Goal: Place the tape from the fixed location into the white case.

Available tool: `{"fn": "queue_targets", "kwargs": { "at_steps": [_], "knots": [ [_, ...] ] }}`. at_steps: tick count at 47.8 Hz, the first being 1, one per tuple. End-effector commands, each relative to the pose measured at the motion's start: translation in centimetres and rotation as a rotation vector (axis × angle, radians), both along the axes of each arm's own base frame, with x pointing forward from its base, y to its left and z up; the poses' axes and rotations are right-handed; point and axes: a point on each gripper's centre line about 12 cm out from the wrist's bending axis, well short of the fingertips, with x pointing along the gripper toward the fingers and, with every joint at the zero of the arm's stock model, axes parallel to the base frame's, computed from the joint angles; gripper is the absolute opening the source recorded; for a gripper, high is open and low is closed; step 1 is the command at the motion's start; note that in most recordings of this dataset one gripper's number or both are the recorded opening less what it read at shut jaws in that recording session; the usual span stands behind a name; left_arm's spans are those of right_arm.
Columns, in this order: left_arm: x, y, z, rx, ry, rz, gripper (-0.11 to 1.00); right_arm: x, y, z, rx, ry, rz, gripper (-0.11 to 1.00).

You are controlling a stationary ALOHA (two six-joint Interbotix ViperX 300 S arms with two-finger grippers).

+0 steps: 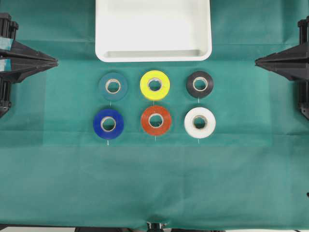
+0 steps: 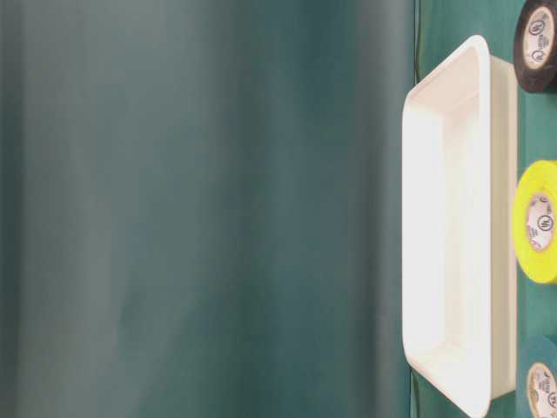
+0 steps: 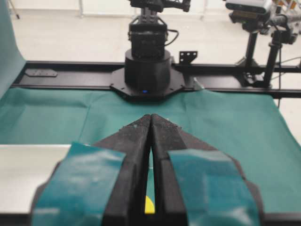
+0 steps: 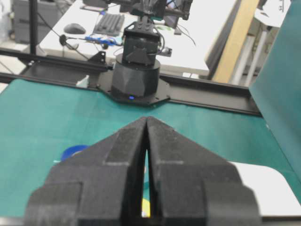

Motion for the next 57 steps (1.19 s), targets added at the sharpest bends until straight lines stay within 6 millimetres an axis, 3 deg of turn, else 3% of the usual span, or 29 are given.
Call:
{"fn": "queue_targets", "kwargs": {
  "at_steps": [1,36,41,51,55,57],
  "knots": [
    [0.2,0.1,0.6,0.005,-0.005,0.006,0.02,0.3,0.0,0.8,0.005,-0.017,-0.002,0.0],
    [0.3,0.0,0.2,0.006,0.031,0.0,0.05,0.7,0.0,0.9,-0.011,0.009,-0.001,0.0],
    [0.4,-0.3,0.2,0.003,0.031,-0.013,0.22,0.7,0.0,0.9,-0.018,0.014,0.0,0.0],
    [0.6,-1.6,-0.3,0.007,0.064,-0.077,0.83,0.8,0.0,0.9,-0.018,0.012,0.0,0.0],
    [0.7,-1.7,-0.4,0.008,0.07,-0.083,0.98,0.8,0.0,1.0,-0.018,0.011,0.0,0.0],
    [0.8,-1.7,-0.5,0.006,0.073,-0.083,1.0,0.7,0.0,1.0,-0.018,0.009,0.0,0.0]
  ]
}}
